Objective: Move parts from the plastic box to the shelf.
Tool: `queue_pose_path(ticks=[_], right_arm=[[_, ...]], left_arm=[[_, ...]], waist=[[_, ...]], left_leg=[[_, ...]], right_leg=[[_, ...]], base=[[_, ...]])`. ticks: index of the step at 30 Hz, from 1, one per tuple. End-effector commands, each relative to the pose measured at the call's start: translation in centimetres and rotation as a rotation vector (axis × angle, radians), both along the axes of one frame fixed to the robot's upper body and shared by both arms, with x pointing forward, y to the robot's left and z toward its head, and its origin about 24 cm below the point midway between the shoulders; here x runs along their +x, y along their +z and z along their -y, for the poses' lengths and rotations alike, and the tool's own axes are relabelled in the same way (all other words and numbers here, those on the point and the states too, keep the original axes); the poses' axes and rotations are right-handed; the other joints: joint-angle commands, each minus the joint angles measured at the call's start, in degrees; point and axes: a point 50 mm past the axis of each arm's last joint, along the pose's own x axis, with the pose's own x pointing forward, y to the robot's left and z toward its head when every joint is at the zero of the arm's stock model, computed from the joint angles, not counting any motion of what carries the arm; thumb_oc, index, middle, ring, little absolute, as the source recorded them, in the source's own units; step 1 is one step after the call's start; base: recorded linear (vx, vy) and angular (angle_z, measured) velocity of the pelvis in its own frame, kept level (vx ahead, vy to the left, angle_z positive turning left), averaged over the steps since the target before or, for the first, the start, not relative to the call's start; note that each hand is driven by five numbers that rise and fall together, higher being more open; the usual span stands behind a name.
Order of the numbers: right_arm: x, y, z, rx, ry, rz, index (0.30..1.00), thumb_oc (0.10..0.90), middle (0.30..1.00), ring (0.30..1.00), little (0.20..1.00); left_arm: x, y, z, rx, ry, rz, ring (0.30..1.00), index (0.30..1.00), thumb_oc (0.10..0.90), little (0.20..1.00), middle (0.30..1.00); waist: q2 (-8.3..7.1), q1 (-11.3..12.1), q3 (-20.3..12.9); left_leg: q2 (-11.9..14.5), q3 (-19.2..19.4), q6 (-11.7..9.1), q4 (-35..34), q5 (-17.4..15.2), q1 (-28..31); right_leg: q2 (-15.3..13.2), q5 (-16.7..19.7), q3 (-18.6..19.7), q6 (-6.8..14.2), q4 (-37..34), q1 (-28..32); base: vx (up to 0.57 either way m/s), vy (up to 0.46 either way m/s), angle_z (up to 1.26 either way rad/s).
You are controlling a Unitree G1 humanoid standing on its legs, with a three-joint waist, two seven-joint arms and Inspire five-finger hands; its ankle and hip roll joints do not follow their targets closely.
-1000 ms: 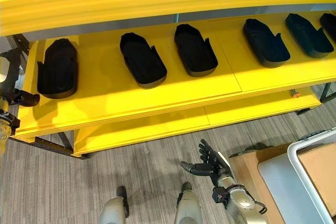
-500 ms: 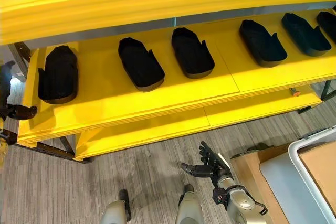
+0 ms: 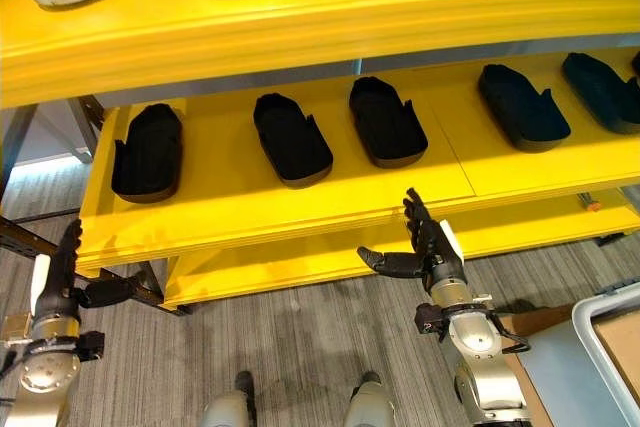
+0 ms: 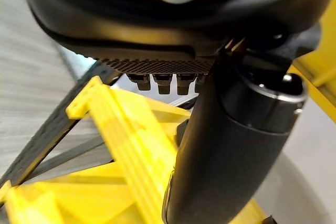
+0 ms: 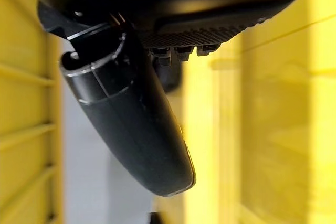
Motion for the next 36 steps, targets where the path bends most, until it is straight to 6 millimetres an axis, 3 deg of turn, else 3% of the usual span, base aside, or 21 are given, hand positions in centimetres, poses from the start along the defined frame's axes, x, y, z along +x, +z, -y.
queue_pose_path(ticks=[1, 5, 10, 21, 23, 36], right_arm=[[-0.3, 5.7, -0.1, -0.071, 0.008, 0.322, 1.000, 0.900, 1.000, 1.000, 1.000], [-1.1, 6.3, -0.3, -0.068, 0.034, 0.352, 1.000, 0.900, 1.000, 1.000, 1.000], [-1.3, 7.3, -0.2, -0.115, 0.029, 0.398, 1.000, 0.900, 1.000, 1.000, 1.000], [2.2, 10.3, -2.3, -0.264, 0.097, 0.491, 1.000, 0.900, 1.000, 1.000, 1.000], [4.3, 11.8, -2.9, -0.288, 0.146, 0.506, 1.000, 0.900, 1.000, 1.000, 1.000], [8.0, 15.3, -4.4, -0.458, 0.195, 0.508, 1.000, 0.900, 1.000, 1.000, 1.000]], left_arm=[[0.9, 4.9, -0.3, 0.121, -0.056, 0.224, 1.000, 1.000, 0.900, 1.000, 1.000], [0.2, 3.1, 0.4, 0.030, -0.057, 0.189, 1.000, 1.000, 0.900, 1.000, 1.000], [0.1, 2.3, 1.1, -0.015, -0.081, 0.177, 1.000, 1.000, 0.900, 1.000, 1.000], [1.6, 1.6, 3.3, -0.071, -0.183, 0.162, 1.000, 1.000, 0.900, 1.000, 1.000], [1.7, 2.2, 3.7, -0.023, -0.258, 0.151, 1.000, 1.000, 0.900, 1.000, 1.000], [2.1, 2.7, 4.1, -0.034, -0.316, 0.158, 1.000, 1.000, 0.900, 1.000, 1.000]], waist=[[-2.02, -0.2, -3.4], [-2.38, -0.3, -3.7], [-2.73, -0.2, -4.0], [-3.68, 2.1, -4.2], [-3.82, 3.2, -3.9], [-2.68, 5.9, -2.3]], left_leg=[[0.7, -0.6, 2.9, 3.4, -3.9, 0.9], [0.7, -0.5, 2.9, 2.9, -3.8, 1.4], [0.5, -0.4, 3.0, 2.6, -3.8, 1.9], [0.0, -0.6, 3.2, 2.6, -3.8, 2.1], [0.0, -0.7, 3.1, 2.7, -3.5, 1.9], [-0.3, -2.4, 2.7, 2.1, -2.0, 0.0]], right_leg=[[-1.4, 2.8, -0.1, 1.2, -10.6, 8.2], [-1.3, 3.0, -0.4, 1.3, -11.9, 9.2], [-1.4, 3.3, -0.5, 1.4, -12.7, 10.0], [-1.7, 3.7, -0.8, 1.5, -13.2, 10.9], [-1.7, 3.7, -0.8, 1.4, -13.0, 10.7], [-1.6, 2.9, -2.5, 0.8, -10.8, 9.1]], base=[[0.00, 0.000, 0.00], [0.00, 0.000, 0.00], [0.00, 0.000, 0.00], [0.00, -0.003, 0.01], [-0.01, -0.033, 0.03], [-0.02, -0.030, 0.09]])
